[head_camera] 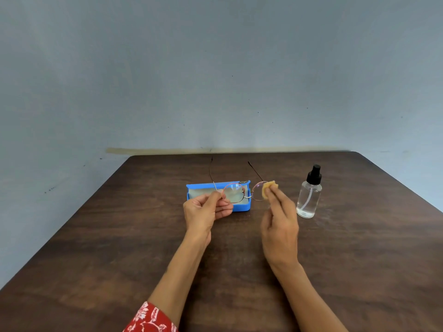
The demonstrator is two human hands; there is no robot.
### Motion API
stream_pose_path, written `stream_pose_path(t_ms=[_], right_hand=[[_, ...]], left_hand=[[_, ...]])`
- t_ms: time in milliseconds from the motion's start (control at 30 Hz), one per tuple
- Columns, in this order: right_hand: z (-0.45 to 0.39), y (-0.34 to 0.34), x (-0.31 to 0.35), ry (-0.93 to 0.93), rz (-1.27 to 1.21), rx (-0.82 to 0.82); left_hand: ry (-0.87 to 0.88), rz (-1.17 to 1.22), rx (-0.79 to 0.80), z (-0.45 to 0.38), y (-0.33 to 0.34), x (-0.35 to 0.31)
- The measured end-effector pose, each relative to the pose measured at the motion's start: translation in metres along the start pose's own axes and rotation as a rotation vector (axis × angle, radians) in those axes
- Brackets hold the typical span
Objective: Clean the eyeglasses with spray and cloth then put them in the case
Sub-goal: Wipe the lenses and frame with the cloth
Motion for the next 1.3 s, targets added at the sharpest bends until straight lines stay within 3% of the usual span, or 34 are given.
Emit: stream_pose_path(t_ms=[233,400,567,733,933,1133,1300], right_hand=[[0.003,0.003,0.015,-0.102,-0.011,0.025],[-0.001,-0.001,-0.001,0.027,0.003,-0.037],[0.007,0.008,0.016,-0.102,-0.041,0.037],[0.0,0.0,-0.004,0.083,-0.039,-0.027],[0.006,0.005,0.01,-0.036,-0.05,0.013],[-0.001,-0.001,-0.006,0.108,-0.035,-0.041],[0.007,0.007,0.013,-0.082,-0.036,0.028]], left_hand=[[0.008,0.004,0.002,0.0,0.0,0.0],[0.001,-0.003,0.005,0.001,0.001,0.002],[0.009,-0.004,0.009,0.001,0.001,0.004],[0.01,0.003,0.012,0.001,0.0,0.002],[0.0,0.01,0.002,0.0,0.0,0.002],[0.001,0.015,0.008,0.0,0.001,0.001],[0.002,0.01,0.017,0.002,0.001,0.003]])
Point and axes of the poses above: each hand's wrist, its own z-axis away from the middle knuckle, its own y-axis out of the palm, x = y × z, the point moved 5 cm from there along -z, towards the middle knuckle, and after that the axes turned 12 degrees about -x, right-handed, at the moved point
